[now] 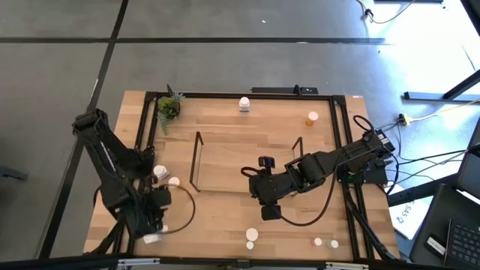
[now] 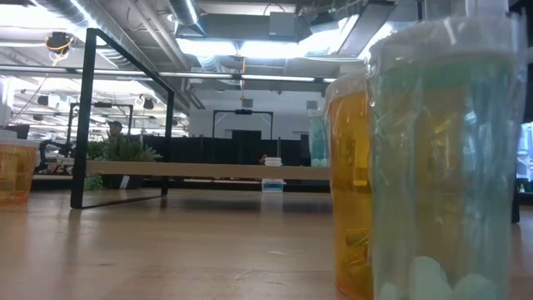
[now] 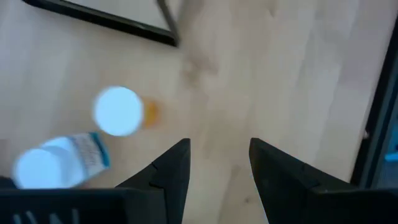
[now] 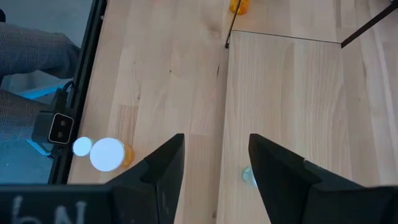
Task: Pick and place medicine bottles onto shelf by color
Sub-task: Put the middle orange pill bottle on the shelf
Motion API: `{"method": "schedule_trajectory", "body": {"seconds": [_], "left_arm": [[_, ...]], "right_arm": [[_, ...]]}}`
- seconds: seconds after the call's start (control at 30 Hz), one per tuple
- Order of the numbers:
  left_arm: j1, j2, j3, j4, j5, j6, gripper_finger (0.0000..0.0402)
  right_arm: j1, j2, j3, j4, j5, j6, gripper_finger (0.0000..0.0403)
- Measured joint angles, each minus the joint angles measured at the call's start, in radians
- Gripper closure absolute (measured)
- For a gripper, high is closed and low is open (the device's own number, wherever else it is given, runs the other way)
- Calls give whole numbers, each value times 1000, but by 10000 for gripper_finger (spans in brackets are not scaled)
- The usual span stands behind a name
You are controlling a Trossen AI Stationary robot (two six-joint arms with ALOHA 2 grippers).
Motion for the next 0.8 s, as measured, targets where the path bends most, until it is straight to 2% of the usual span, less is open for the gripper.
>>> {"method": "schedule_trajectory", "body": {"seconds": [0.27, 0.5, 0.8], "left_arm": [[84, -139, 0, -127, -12, 39, 244], [154, -176, 0, -134, 23, 146, 244], [239, -176, 0, -145, 50, 242, 244]], "right_arm": [[0, 0, 0, 2, 0, 0, 221], [0, 0, 0, 3, 5, -1, 221], [-2, 0, 0, 3, 236, -1, 221]]}}
